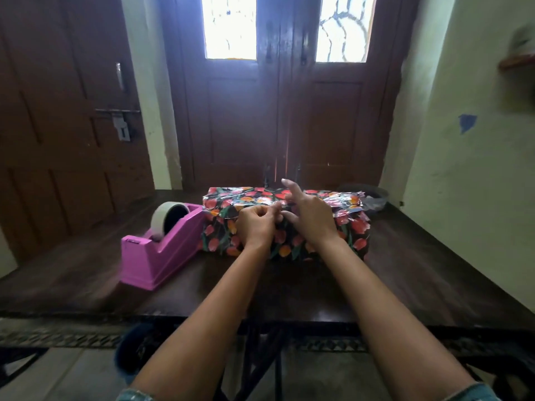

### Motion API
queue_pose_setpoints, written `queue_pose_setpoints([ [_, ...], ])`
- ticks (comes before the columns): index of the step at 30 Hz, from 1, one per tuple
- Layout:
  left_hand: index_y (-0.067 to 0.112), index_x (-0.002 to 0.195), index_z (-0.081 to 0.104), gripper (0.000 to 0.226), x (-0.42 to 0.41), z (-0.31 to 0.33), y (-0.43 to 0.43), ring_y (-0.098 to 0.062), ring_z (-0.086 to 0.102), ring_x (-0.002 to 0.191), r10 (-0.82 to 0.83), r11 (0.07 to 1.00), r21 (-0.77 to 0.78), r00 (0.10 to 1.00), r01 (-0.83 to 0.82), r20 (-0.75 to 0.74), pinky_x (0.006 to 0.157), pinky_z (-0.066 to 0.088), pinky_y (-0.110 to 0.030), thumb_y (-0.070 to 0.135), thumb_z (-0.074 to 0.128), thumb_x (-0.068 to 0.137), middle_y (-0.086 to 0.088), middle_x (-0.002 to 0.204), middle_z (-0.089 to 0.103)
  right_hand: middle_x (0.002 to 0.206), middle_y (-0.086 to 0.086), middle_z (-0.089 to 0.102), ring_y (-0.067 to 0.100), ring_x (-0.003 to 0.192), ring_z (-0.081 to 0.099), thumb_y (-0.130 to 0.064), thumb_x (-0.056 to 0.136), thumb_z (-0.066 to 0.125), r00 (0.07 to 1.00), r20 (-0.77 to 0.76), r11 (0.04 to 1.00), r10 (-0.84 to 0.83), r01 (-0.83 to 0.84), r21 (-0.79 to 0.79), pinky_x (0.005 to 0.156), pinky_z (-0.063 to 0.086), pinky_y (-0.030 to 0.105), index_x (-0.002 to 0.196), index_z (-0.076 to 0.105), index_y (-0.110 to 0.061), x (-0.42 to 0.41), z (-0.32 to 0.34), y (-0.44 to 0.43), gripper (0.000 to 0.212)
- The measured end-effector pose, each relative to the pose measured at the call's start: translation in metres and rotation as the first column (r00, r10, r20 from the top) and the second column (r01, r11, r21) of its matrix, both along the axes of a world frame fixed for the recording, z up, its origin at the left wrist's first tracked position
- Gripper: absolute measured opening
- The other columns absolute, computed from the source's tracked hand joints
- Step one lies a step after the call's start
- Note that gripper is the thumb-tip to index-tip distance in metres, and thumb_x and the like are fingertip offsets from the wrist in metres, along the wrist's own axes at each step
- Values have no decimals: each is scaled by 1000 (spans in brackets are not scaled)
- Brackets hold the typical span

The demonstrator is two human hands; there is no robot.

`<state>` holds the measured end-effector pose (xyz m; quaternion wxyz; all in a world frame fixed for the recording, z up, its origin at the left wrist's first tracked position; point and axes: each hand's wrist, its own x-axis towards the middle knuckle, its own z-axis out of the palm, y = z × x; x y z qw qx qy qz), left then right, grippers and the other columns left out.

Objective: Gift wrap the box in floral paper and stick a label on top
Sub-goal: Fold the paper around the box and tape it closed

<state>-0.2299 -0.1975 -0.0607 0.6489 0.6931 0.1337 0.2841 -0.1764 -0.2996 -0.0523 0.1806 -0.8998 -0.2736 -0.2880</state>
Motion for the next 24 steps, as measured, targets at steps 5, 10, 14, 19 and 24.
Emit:
queue_pose_setpoints([
  [5,18,51,61,37,8,6,-1,-10,54,43,55,994,91,998,-52,-32,47,45,-20,35,68,83,4,46,59,124,5,61,24,117,53,-13,80,68,997,75,999,36,-37,14,94,43,32,128,53,-15,9,-14,-2,50],
  [10,18,53,63,35,16,6,-1,-13,58,49,69,988,140,997,-63,-35,54,49,-25,34,67,83,1,53,63,122,8,63,30,123,52,-18,66,79,967,245,997,-71,58,59,110,22,47,119,63,-15,16,-37,-2,55],
  [14,16,54,63,35,19,8,-7,-11,56,47,57,987,151,997,-50,-43,52,48,-25,35,67,84,1,52,61,109,10,69,27,102,65,-13,61,83,954,299,997,-26,4,75,96,46,39,120,62,-10,14,-33,-4,63],
  [19,14,59,64,33,26,8,-11,-9,58,50,81,979,191,994,-66,-72,53,49,-24,36,66,84,2,56,63,94,10,71,25,89,68,-8,54,87,949,315,1000,-9,3,19,83,54,34,135,44,2,11,-31,-10,92],
  [24,12,57,66,33,31,13,-2,-14,59,49,65,959,284,988,-22,-141,61,55,-31,34,68,83,-3,59,67,94,11,71,26,91,68,-10,52,88,948,317,1000,12,-17,11,84,53,35,132,47,2,9,-31,-10,91],
])
